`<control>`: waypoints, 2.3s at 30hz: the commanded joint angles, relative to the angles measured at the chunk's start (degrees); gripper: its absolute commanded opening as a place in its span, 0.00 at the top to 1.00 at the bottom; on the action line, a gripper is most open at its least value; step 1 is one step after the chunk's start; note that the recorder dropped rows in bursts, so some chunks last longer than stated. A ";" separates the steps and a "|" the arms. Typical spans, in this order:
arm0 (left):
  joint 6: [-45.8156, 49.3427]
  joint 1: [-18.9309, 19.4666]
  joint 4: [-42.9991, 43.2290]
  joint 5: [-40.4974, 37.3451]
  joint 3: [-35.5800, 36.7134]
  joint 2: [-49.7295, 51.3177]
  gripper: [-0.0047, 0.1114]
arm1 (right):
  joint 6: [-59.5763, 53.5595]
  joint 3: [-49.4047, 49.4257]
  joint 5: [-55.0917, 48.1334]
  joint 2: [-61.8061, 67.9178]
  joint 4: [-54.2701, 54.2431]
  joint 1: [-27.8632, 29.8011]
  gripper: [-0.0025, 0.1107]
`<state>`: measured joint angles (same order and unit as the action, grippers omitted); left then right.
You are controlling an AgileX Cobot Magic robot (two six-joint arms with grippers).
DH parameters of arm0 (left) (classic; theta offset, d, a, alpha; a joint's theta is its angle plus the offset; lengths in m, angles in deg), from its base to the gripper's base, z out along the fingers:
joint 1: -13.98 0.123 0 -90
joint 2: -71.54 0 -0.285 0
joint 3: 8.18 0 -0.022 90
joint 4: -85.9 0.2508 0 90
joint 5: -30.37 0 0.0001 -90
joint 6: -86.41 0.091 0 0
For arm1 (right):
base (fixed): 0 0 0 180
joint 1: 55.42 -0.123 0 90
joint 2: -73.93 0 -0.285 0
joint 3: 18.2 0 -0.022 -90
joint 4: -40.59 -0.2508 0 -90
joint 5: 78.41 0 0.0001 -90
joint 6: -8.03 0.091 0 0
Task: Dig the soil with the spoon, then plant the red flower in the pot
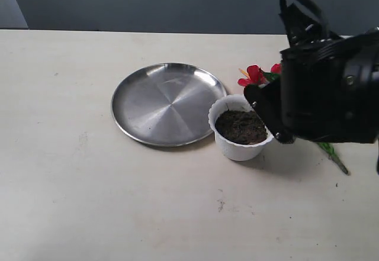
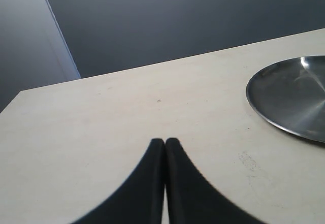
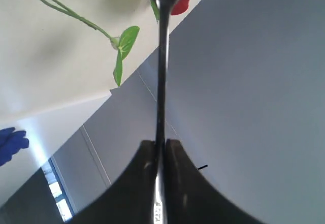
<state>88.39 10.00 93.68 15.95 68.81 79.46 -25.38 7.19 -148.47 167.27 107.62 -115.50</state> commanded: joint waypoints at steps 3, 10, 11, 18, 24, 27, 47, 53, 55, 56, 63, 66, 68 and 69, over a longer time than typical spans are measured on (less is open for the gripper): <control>-0.12 -0.28 -0.10 0.53 0.23 -0.13 0.96 | -0.40 0.29 0.10 8.37 4.00 0.05 0.98; -0.12 -0.28 -0.10 0.53 0.23 -0.13 0.96 | 0.62 0.29 0.10 12.66 4.35 0.05 0.98; -0.12 -0.28 -0.10 0.53 0.23 -0.13 0.96 | 0.62 0.29 0.10 13.11 4.35 0.05 0.98; -0.12 -0.28 -0.10 0.53 0.23 -0.13 0.96 | 0.84 0.29 0.10 14.31 5.48 0.05 0.98; -0.12 -0.28 -0.10 0.53 0.23 -0.13 0.96 | 2.56 0.04 0.10 13.71 15.29 0.05 0.98; -0.12 -0.28 -0.10 0.53 0.23 -0.13 0.96 | 2.56 0.04 0.10 12.78 15.09 0.05 0.98; -0.12 -0.28 -0.10 0.53 0.23 -0.13 0.96 | 3.35 0.04 0.10 18.99 17.39 -2.85 0.98; -0.12 -0.28 -0.10 0.53 0.23 -0.13 0.96 | 3.65 0.04 0.10 15.14 17.70 -2.56 0.98; -0.12 -0.28 -0.10 0.53 0.23 -0.13 0.96 | 3.48 0.04 0.10 13.69 16.36 -2.56 0.98; -0.12 -0.28 -0.10 0.53 0.23 -0.13 0.96 | 3.48 0.04 0.10 13.09 16.07 -2.56 0.98; -0.12 -0.28 -0.10 0.53 0.23 -0.13 0.96 | 3.39 0.04 1.65 14.21 12.05 -2.96 0.98; -0.12 -0.28 -0.10 0.53 0.23 -0.13 0.96 | 3.39 0.04 1.66 16.04 12.16 -3.52 0.98; -0.12 -0.28 -0.10 0.53 0.23 -0.13 0.96 | 3.39 0.04 1.55 17.06 12.03 -3.54 0.98; -0.12 -0.28 -0.10 0.53 0.23 -0.13 0.96 | 3.39 0.04 1.55 17.36 12.03 -3.54 0.98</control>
<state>88.39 10.00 93.68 15.95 68.81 79.46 -21.93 7.32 -146.75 183.85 119.46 -118.93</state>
